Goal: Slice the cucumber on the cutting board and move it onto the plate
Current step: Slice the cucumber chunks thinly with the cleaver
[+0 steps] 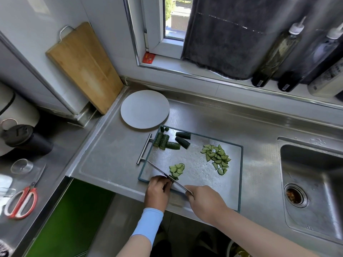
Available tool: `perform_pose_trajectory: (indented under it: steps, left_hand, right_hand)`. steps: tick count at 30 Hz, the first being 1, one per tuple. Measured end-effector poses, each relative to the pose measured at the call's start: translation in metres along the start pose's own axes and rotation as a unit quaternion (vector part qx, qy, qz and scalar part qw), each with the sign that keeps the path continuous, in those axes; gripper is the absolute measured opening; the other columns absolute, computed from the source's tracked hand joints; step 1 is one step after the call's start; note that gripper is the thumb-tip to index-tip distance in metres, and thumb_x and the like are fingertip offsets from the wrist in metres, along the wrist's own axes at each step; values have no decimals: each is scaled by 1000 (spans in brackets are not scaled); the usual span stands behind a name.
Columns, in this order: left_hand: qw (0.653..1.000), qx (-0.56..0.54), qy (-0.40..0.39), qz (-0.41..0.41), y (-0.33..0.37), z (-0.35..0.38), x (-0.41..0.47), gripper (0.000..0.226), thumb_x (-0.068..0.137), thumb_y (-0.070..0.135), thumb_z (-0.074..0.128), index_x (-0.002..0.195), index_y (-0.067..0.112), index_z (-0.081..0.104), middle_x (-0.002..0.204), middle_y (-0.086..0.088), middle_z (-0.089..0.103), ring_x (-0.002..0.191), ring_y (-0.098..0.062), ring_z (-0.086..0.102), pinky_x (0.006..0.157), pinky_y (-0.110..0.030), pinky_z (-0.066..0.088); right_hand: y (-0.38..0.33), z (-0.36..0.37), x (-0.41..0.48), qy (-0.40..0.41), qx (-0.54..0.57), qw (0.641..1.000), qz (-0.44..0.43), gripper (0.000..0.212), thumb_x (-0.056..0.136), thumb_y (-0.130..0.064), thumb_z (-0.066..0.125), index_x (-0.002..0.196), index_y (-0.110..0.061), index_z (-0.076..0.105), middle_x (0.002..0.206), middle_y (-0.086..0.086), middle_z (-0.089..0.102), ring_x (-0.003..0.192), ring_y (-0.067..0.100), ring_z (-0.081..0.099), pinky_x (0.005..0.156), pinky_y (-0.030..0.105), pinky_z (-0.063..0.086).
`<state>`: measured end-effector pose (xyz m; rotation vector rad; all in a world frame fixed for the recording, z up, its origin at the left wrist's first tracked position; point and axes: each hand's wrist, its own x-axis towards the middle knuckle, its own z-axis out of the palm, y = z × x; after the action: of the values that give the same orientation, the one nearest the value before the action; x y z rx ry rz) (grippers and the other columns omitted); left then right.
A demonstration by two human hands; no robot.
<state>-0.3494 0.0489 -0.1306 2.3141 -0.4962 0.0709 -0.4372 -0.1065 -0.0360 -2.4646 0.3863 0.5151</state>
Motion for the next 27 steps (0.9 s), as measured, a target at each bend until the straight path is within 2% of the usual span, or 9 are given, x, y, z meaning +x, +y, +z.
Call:
perform_pose_trajectory:
  steps: [2, 5, 7, 10, 15, 21, 27]
  left_hand:
    - [1000, 4, -5, -4, 2, -1, 0, 13, 75, 7, 80, 84, 13, 75, 91, -4, 65, 85, -20, 61, 85, -21, 47]
    - [1000, 6, -6, -10, 3, -1, 1, 13, 74, 7, 80, 84, 13, 75, 91, -4, 65, 85, -20, 62, 83, -22, 47]
    - [1000, 4, -6, -10, 3, -1, 1, 13, 74, 6, 80, 83, 13, 75, 90, -3, 66, 84, -20, 62, 83, -22, 48]
    - [1000, 6, -3, -9, 3, -1, 1, 13, 73, 5, 80, 83, 12, 74, 88, -4, 66, 83, -20, 62, 83, -21, 47]
    - [1000, 5, 2, -18, 2, 0, 2, 13, 74, 6, 80, 84, 12, 74, 88, -3, 66, 82, -19, 61, 81, -20, 46]
    - [1000, 2, -5, -13, -2, 2, 2, 13, 73, 4, 80, 83, 11, 74, 83, 0, 64, 80, -16, 59, 76, -17, 45]
    - [1000, -12, -5, -5, -2, 3, 2, 14, 73, 4, 79, 84, 11, 73, 84, 0, 63, 81, -17, 58, 73, -23, 49]
  right_hand:
    - [1, 1, 1, 5, 1, 1000, 0, 30, 105, -32, 37, 120, -29, 63, 77, -14, 48, 71, 13, 43, 56, 16, 30]
    - [-1, 0, 2, -4, 9, 1000, 7, 29, 105, -32, 37, 117, -30, 63, 74, -13, 48, 70, 14, 45, 63, 25, 37]
    - [-3, -1, 2, -11, 14, 1000, 15, 28, 105, -31, 38, 114, -31, 64, 71, -13, 48, 67, 12, 45, 64, 26, 37]
    - [-6, -4, 3, -22, 12, 999, 21, 26, 105, -30, 37, 105, -31, 63, 70, -10, 51, 66, 14, 48, 64, 30, 42]
    - [-9, -4, 7, -30, 1, 999, 36, 27, 103, -28, 37, 80, -28, 49, 66, -5, 51, 64, 19, 49, 62, 34, 43]
    - [-12, -2, 9, -41, -1, 998, 47, 29, 102, -26, 36, 76, -30, 48, 71, -3, 56, 70, 23, 54, 67, 36, 48]
    - [-11, -4, 10, -38, 19, 998, 40, 36, 102, -26, 39, 67, -29, 41, 62, -7, 47, 61, 17, 44, 60, 34, 38]
